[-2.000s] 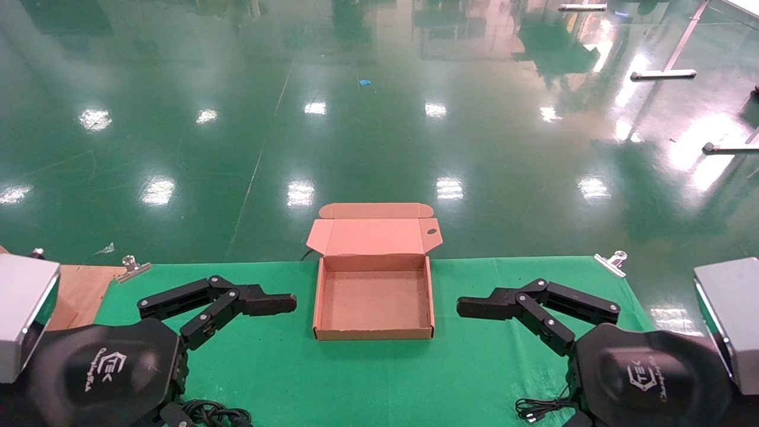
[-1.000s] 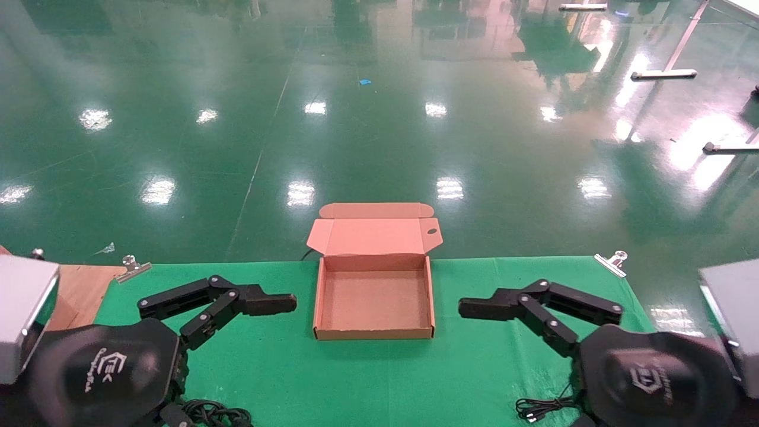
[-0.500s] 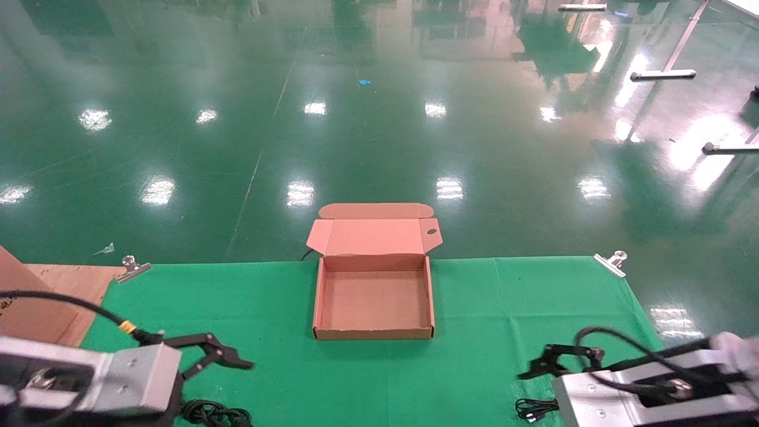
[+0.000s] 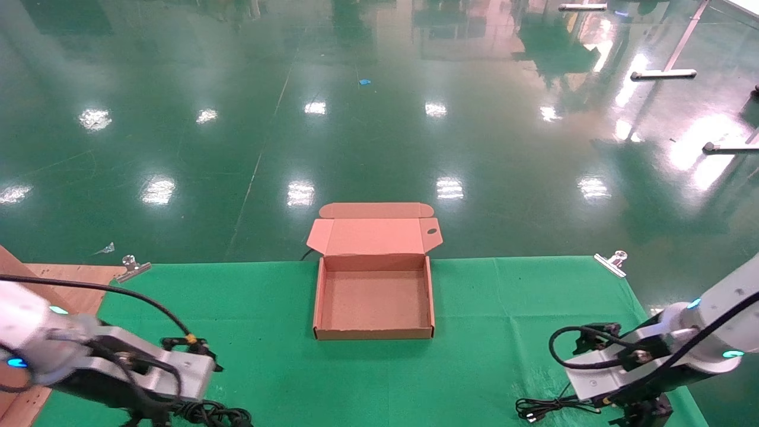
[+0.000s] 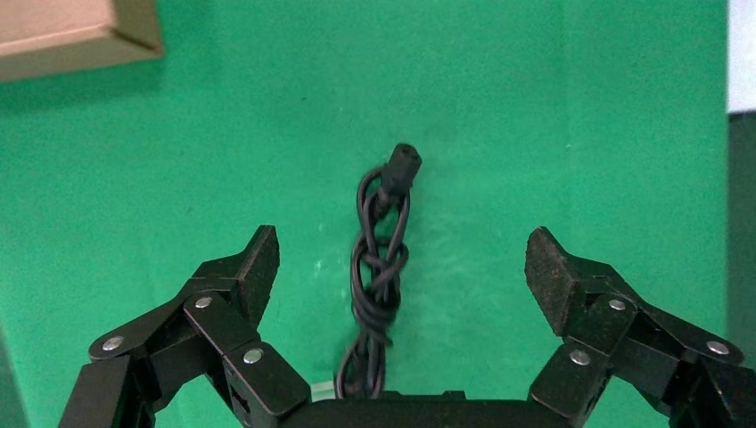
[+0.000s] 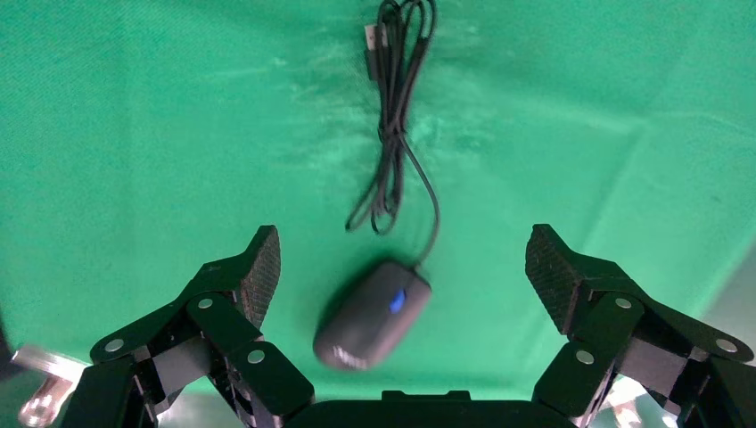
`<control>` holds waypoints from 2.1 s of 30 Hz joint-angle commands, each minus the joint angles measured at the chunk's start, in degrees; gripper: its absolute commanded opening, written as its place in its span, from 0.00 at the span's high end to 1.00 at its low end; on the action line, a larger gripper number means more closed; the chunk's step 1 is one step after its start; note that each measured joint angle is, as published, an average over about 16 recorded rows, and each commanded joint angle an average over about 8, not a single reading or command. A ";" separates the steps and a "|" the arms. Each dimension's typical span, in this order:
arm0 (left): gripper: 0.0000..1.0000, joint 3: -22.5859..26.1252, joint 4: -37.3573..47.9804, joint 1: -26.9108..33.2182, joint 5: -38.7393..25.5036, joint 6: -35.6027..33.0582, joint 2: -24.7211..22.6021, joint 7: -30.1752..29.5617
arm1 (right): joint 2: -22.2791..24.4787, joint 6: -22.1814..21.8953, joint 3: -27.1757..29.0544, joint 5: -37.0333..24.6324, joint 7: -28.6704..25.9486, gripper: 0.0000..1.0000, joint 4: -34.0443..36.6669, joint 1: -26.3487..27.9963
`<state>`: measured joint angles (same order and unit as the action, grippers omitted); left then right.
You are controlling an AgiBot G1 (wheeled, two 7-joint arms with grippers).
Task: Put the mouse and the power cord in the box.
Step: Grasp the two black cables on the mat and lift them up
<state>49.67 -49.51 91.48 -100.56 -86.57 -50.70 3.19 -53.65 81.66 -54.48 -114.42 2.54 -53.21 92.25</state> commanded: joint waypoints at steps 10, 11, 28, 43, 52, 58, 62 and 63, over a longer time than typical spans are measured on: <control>0.00 3.35 20.54 1.06 -5.39 6.66 -9.73 11.12 | -9.20 -10.23 -0.71 -0.36 12.80 0.00 23.40 -1.09; 0.00 3.42 22.30 1.13 -5.52 7.28 -10.25 12.13 | -10.06 -11.07 -0.71 -0.31 13.81 0.00 25.28 -1.08; 0.00 3.04 41.80 1.85 -5.42 15.73 -14.92 23.62 | -18.63 -19.36 0.49 1.62 24.90 0.00 45.16 0.95; 1.00 2.01 46.58 1.49 -4.21 23.48 -15.72 27.18 | -19.96 -20.58 1.19 2.67 29.04 1.00 50.55 1.66; 1.00 2.06 47.77 1.99 -4.29 22.99 -15.71 28.25 | -20.21 -20.33 1.40 2.98 29.84 1.00 51.89 2.15; 1.00 2.07 48.33 2.50 -4.27 20.11 -15.49 29.22 | -20.37 -19.68 1.43 3.03 30.17 1.00 52.39 2.33; 1.00 2.00 48.71 2.75 -4.15 17.90 -15.33 29.73 | -20.31 -19.21 1.42 3.01 30.42 1.00 52.61 2.45; 1.00 1.97 48.80 2.80 -4.11 17.45 -15.29 29.82 | -20.28 -19.10 1.41 2.99 30.48 1.00 52.66 2.47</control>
<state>51.64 -0.77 94.24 -104.67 -68.68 -66.04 32.90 -73.89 62.47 -53.09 -111.46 33.04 -0.59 94.69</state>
